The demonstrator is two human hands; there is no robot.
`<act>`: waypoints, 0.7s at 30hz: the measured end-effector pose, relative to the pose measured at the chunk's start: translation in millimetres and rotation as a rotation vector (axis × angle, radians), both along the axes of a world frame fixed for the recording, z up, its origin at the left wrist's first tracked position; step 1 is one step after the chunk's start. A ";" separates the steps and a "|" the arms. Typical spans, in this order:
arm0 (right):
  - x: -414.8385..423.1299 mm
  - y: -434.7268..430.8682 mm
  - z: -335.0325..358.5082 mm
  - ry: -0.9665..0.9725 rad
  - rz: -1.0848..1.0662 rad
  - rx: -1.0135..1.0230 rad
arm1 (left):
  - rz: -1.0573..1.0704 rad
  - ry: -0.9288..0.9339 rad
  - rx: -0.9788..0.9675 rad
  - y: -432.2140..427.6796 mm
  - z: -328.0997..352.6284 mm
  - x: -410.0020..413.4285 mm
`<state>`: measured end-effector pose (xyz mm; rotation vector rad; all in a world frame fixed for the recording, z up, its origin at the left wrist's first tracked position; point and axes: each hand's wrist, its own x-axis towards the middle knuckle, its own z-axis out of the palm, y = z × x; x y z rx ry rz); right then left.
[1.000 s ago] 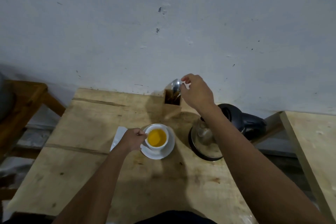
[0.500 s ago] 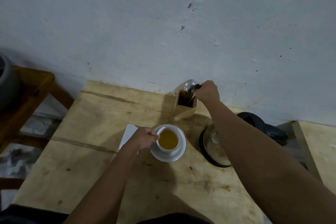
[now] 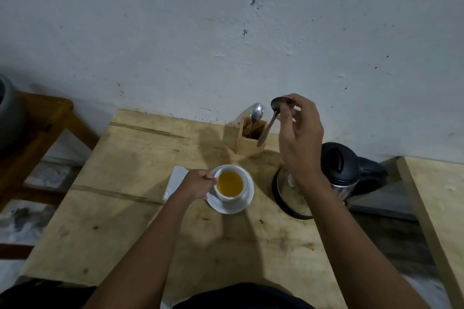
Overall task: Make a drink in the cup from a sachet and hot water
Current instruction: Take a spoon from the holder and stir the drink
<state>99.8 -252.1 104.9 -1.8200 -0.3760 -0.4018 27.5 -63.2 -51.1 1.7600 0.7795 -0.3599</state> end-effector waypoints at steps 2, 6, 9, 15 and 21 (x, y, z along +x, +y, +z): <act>-14.2 0.1 -3.3 0.108 0.049 0.131 | 0.002 -0.015 0.012 -1.1 0.3 -1.7; -30.7 -1.1 -16.6 0.282 0.117 0.121 | 0.017 -0.033 0.007 -2.9 0.1 -3.1; -33.7 -2.9 -34.3 0.489 0.184 -0.001 | 0.027 -0.037 0.006 -3.7 -0.3 -3.8; -44.4 -5.2 -70.0 0.942 0.314 -0.174 | 0.036 -0.067 0.019 -5.6 -0.7 -5.2; -48.3 -14.1 -92.7 1.045 0.299 -0.131 | 0.054 -0.078 0.012 -6.5 -4.2 -6.3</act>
